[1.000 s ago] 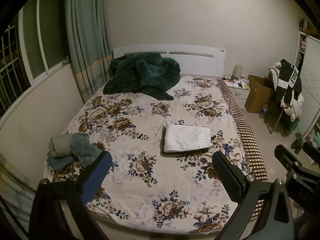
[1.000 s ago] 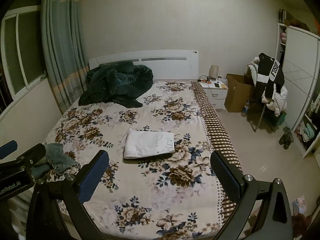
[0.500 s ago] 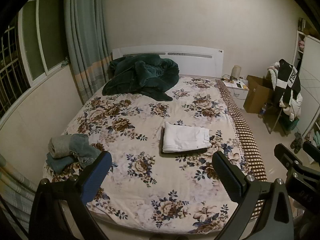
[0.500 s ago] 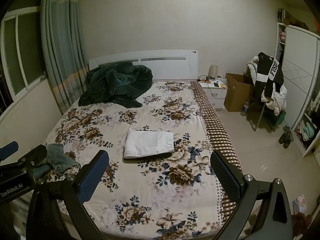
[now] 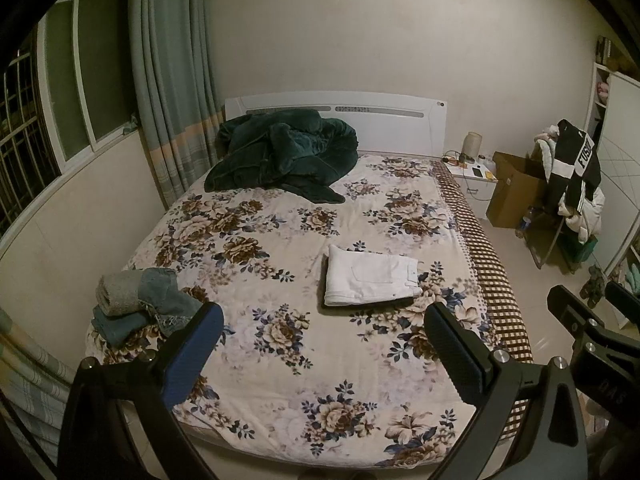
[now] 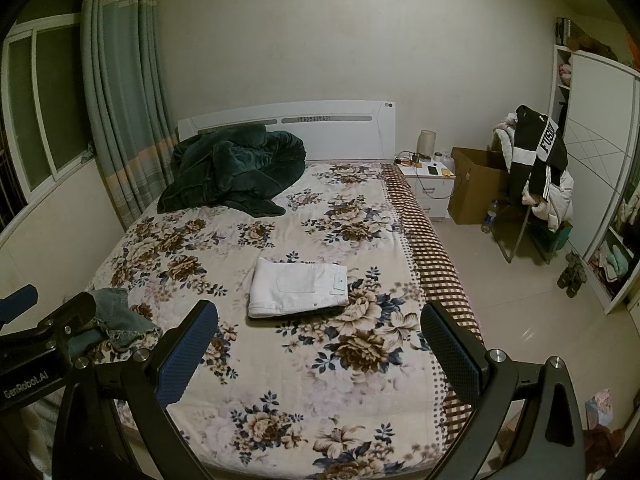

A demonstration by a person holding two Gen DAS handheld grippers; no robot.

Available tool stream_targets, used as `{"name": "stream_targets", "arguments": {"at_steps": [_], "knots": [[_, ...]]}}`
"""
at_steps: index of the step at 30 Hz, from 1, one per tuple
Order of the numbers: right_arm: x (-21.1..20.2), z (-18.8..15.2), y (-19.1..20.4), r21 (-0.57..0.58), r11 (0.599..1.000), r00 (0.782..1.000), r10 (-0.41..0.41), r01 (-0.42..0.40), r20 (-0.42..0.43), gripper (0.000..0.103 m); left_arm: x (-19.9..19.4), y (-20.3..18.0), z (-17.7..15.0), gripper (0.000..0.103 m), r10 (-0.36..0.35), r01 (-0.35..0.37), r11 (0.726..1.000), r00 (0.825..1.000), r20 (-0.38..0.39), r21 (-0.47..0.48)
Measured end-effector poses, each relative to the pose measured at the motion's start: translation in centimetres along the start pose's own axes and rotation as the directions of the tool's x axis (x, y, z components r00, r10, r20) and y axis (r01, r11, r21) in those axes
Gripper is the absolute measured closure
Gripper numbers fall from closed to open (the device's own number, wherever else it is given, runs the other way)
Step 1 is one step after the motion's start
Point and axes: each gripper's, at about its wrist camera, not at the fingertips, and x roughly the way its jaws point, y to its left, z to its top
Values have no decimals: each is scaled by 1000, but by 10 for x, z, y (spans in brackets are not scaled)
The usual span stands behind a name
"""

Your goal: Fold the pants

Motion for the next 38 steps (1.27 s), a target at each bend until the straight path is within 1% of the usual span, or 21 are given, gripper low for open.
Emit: {"name": "stream_targets", "arguments": {"at_steps": [14, 20, 33, 38], "knots": [[-2, -1, 0, 4, 1000, 1000, 0, 0, -3, 0, -1, 0, -1, 0, 1, -1, 1000, 1000, 2, 1], [-5, -2, -2, 6, 1000, 1000, -2, 2, -1, 0, -3, -7, 5, 0, -1, 1, 1000, 1000, 5, 6], [-10, -4, -4, 11, 1000, 1000, -4, 4, -4, 0, -3, -7, 3, 0, 1, -1, 1000, 1000, 3, 5], [-11, -4, -4, 13, 1000, 1000, -6, 6, -3, 0, -4, -13, 8, 0, 2, -2, 1000, 1000, 9, 5]]}}
